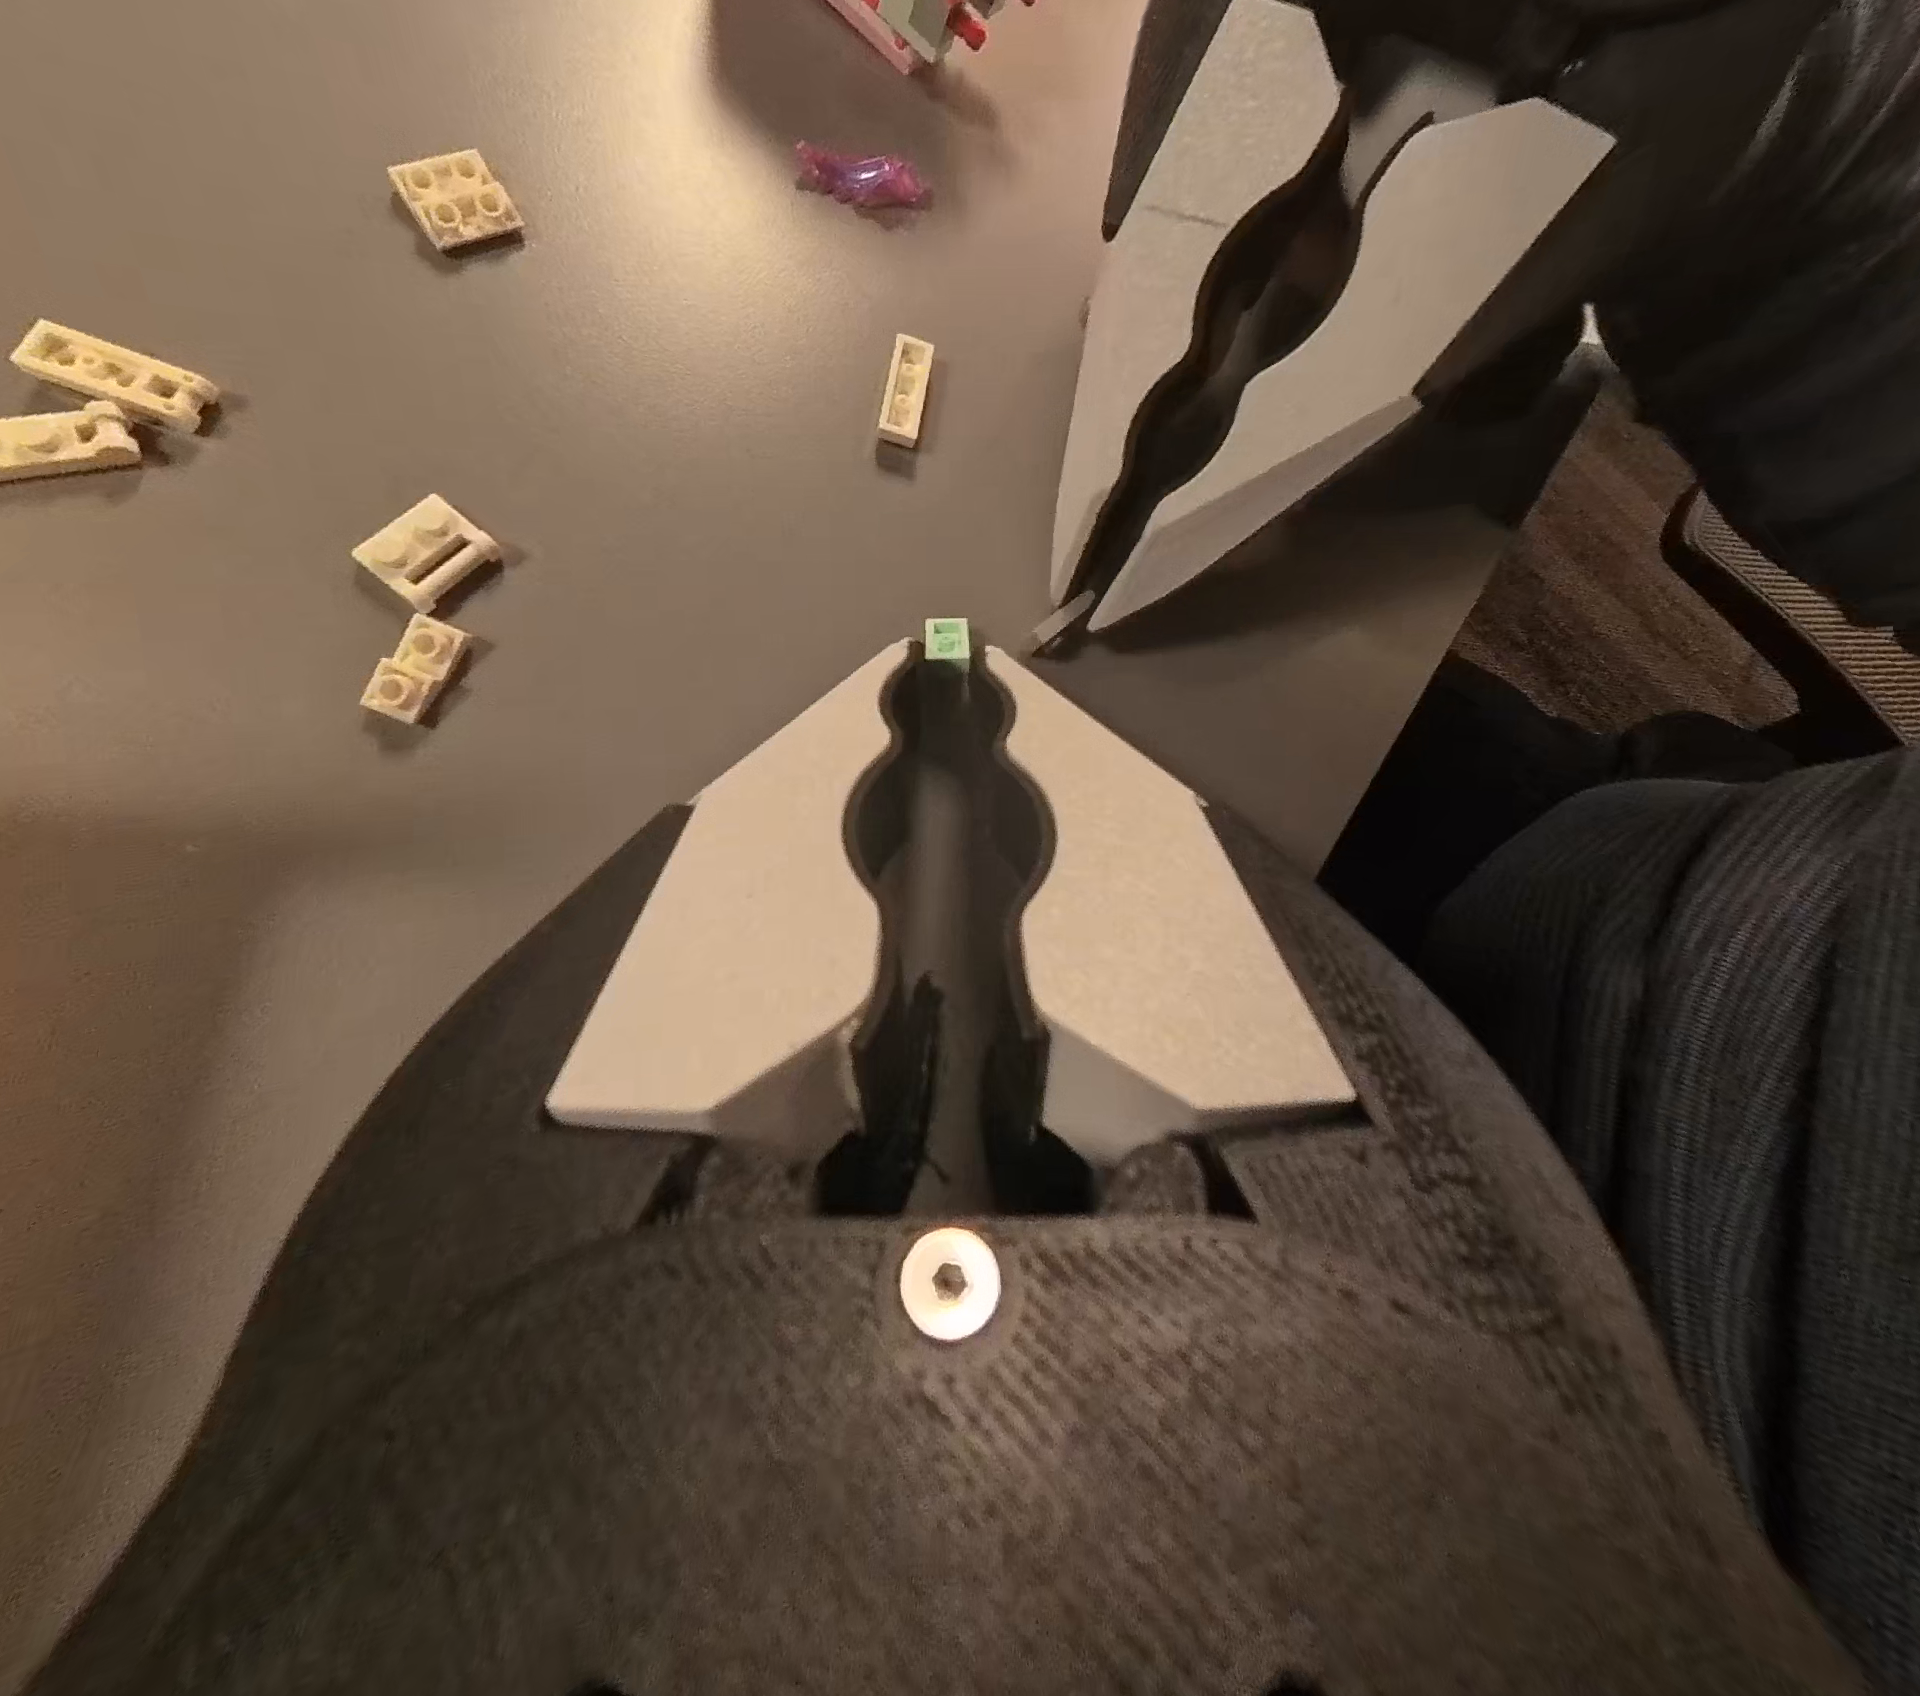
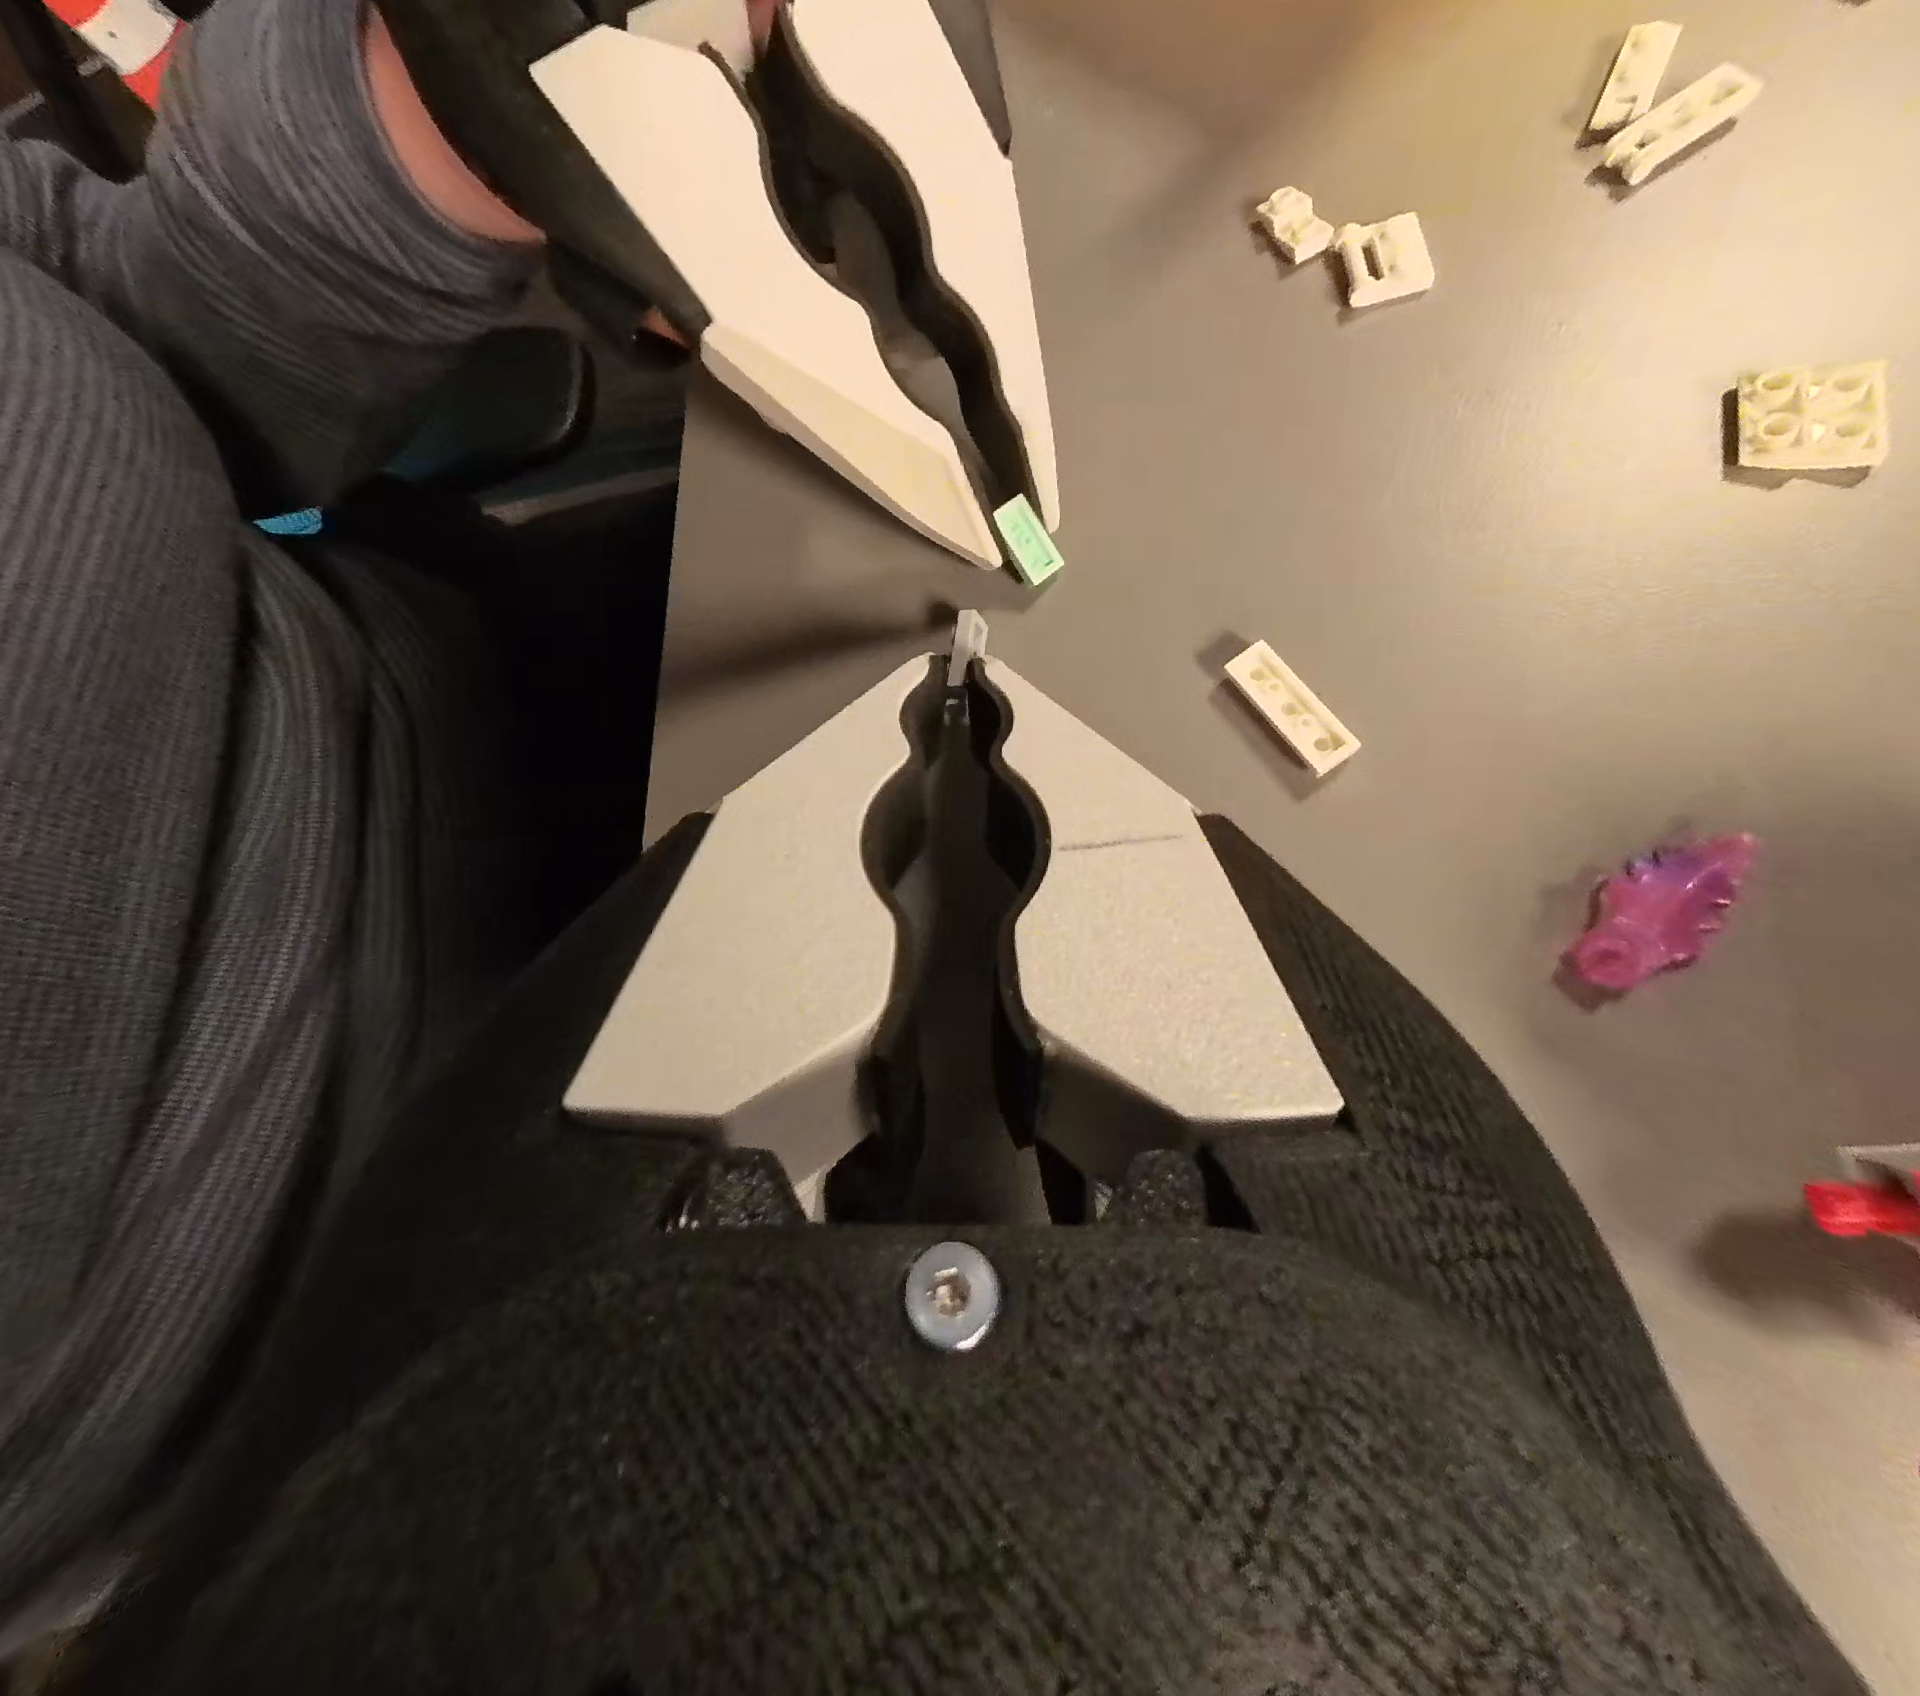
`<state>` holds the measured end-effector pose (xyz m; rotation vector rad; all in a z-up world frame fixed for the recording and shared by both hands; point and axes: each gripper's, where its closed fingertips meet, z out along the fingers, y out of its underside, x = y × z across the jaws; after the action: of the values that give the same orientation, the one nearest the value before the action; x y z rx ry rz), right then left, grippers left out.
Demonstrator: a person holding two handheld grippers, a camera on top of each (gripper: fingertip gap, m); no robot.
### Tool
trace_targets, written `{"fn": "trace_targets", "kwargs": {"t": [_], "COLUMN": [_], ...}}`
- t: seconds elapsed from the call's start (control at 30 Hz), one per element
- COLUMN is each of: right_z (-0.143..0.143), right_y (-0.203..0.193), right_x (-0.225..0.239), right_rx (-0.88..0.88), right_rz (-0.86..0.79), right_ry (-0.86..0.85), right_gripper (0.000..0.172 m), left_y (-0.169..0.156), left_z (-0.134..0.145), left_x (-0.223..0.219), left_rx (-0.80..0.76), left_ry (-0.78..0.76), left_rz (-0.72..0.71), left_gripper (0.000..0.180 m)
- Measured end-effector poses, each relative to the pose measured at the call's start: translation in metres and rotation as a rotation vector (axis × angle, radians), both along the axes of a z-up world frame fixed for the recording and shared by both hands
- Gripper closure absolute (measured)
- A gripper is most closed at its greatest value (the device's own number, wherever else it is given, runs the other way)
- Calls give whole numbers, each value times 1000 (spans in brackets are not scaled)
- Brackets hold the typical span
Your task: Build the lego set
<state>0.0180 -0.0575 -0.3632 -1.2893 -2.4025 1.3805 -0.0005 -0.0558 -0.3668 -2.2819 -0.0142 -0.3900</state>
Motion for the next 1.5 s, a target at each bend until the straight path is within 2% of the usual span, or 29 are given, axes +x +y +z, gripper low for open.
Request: {"fn": "trace_targets", "kwargs": {"t": [0.1, 0.6, 0.97, 1.17, 1.3, 1.43, 1.5], "right_z": [1, -4, -3, -2, -1, -1, 0], "right_y": [-1, 4, 6, 8, 9, 8, 7], "right_x": [0, -4, -5, -8, -8, -7, -5], "right_rx": [-22, 103, 102, 82, 36, 23, 9], "right_rz": [5, -7, -27, -53, -81, -68, -41], "right_ry": [-10, 41, 65, 71, 36, 24, 19], "right_gripper": [163, 164, 160, 169, 170, 170, 170], "left_y": [0, 0, 0, -1, -2, -2, -2], "left_z": [0, 1, 1, 1, 0, 1, 4], "left_x": [0, 1, 1, 3, 4, 4, 10], "left_rx": [2, 6, 9, 8, 18, 38, 73], "left_ry": [-2, -10, -15, 3, 70, 128, 153], "left_rz": [1, 2, 1, -25, -62, -81, -136], "left_gripper": [173, 173, 173, 173, 173, 147, 145]}}
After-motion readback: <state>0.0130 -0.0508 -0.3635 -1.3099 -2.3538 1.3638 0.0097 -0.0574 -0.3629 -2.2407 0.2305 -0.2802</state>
